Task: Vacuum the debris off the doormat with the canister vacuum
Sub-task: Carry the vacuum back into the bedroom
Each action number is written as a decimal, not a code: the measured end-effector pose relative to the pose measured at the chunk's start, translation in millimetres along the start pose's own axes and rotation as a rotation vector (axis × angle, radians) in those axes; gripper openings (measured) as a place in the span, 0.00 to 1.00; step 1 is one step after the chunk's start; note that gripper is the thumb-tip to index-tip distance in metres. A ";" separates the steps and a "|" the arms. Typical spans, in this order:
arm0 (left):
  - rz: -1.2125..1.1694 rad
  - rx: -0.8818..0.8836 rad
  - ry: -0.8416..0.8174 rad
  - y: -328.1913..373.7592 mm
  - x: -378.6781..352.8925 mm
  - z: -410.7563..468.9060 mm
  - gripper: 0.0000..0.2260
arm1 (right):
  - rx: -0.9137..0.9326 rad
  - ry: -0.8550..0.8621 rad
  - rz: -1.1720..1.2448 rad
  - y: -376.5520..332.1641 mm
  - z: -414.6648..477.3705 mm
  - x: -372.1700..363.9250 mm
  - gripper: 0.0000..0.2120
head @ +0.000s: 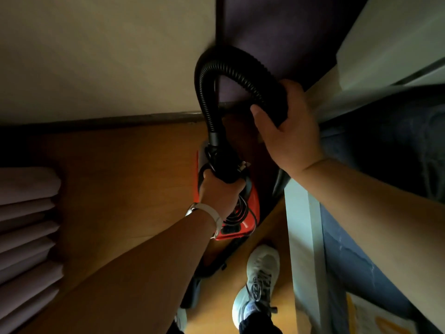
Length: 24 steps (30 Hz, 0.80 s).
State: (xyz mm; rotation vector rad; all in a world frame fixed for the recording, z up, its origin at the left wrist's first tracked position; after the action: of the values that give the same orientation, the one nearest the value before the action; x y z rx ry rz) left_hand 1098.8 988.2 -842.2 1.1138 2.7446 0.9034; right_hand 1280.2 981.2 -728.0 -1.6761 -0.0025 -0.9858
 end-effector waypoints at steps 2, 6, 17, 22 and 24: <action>0.022 -0.015 -0.002 3.6 -4.9 12.1 0.27 | 0.010 0.005 0.008 8.0 8.0 -2.2 0.19; 0.122 -0.059 0.042 11.6 -1.7 28.8 0.32 | 0.000 -0.025 -0.032 20.4 13.4 -3.9 0.19; 0.160 -0.079 0.125 -3.2 8.7 32.5 0.29 | -0.062 -0.032 0.031 33.4 6.1 -7.6 0.16; 0.155 -0.122 0.116 -0.5 11.9 36.8 0.30 | -0.080 -0.039 0.001 33.1 -0.4 -9.5 0.14; 0.158 -0.125 0.108 1.7 13.3 36.1 0.29 | -0.095 -0.061 -0.003 33.6 -1.7 -7.9 0.14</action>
State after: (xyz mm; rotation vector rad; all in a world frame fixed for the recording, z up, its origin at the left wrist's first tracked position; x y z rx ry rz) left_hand 1099.0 1015.9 -868.9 1.3095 2.6674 1.1700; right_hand 1289.9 971.3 -759.7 -1.7935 0.0012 -0.9490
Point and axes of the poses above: each hand's wrist, its own z-axis towards the middle knuckle, its own x-axis out of the back of the hand, y = z × x, the point moved 4 cm from there along z, towards the middle knuckle, and after that the axes turned 8 degrees about -y, right-handed, at the moved point
